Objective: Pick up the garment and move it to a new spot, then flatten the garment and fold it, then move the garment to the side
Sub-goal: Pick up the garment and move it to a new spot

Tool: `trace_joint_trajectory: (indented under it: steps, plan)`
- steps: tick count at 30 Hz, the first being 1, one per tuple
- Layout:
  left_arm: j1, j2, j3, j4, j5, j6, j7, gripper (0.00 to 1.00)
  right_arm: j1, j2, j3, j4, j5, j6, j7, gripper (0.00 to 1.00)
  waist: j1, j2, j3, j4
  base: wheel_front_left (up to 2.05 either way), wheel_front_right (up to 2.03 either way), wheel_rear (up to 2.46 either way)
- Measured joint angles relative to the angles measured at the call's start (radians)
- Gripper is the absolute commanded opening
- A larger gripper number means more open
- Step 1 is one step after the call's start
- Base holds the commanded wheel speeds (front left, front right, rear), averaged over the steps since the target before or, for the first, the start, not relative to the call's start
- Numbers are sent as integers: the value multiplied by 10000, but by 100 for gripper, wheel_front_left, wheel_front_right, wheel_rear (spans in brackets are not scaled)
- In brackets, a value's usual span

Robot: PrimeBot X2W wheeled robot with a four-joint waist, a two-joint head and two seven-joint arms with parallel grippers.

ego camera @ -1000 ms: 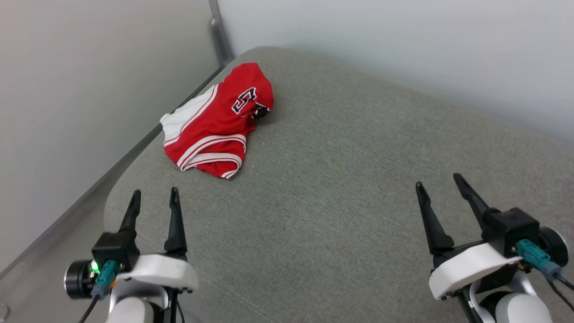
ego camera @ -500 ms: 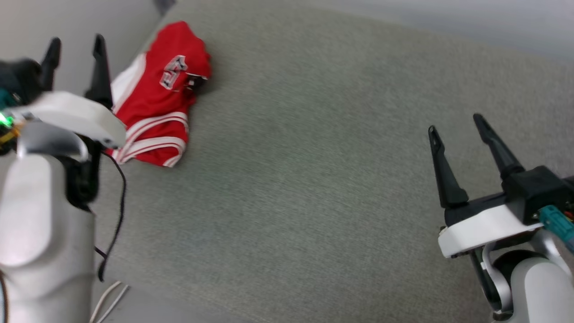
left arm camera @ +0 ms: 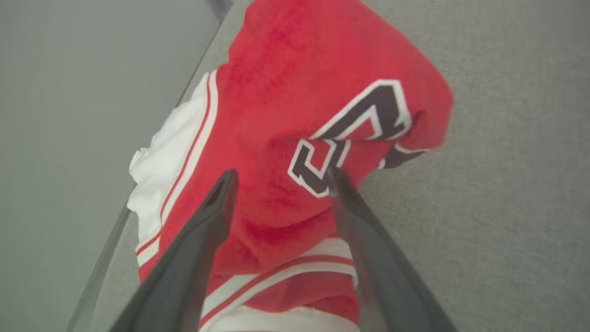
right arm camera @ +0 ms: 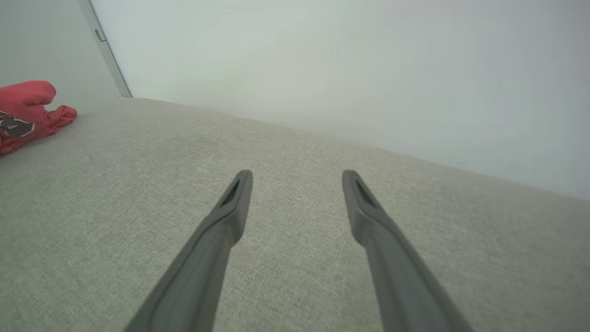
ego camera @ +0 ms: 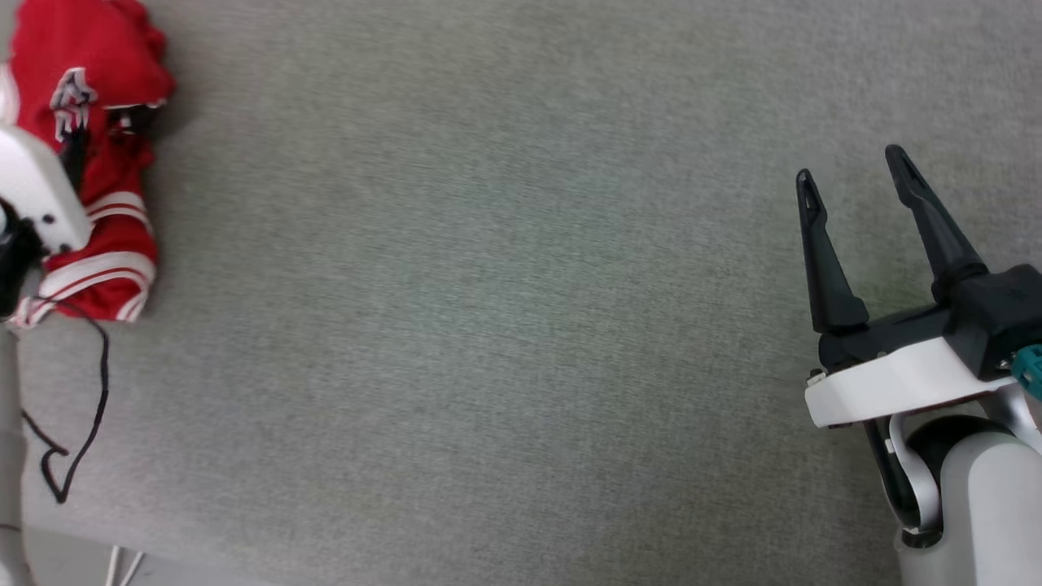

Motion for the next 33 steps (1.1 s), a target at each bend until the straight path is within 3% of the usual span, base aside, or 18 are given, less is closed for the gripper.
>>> trace_joint_trajectory:
  steps: [5, 11, 12, 13, 24, 29, 30, 33]
  plan:
    - [-68, 407, 313, 1331, -351, 153, 995, 100, -123, 0, 0, -19, 27, 0, -29, 100, 0, 0, 455, -386, 0, 0, 0]
    - [-274, 619, 612, 2242, -694, 518, 1356, 100, -123, -2, -121, -153, 17, 0, 23, 100, -1, 0, 786, -616, 0, 0, 0]
    - [-276, 606, 612, 2278, -688, 562, 1174, 46, -123, -2, -127, -182, 10, 0, 46, 100, -1, 0, 796, -603, 0, 0, 0]
    - [-277, 577, 610, 2316, -688, 564, 1022, 2, -123, 0, -123, -209, 4, 0, 77, 100, -1, 0, 803, -585, 0, 0, 0]
    - [-441, 466, 489, 3018, -422, 464, -1960, 0, -137, 2, -73, 67, 155, 0, 21, 100, -1, 0, 36, -413, 0, 0, 0]
    - [-695, 587, 385, 3152, -286, 284, -3841, 0, 147, 0, -176, 372, 474, 0, -157, 100, -1, 0, -754, -405, 0, 0, 0]
    - [-895, 683, 263, 3227, -188, 180, -4792, 0, 415, 0, -288, 504, 671, 0, -247, 100, -1, 0, -1325, -436, 0, 0, 0]
    - [-1046, 663, 125, 3290, -58, 105, -5683, 0, 695, -2, -401, 631, 846, 0, -330, 100, -2, 0, -1911, -494, 0, 0, 0]
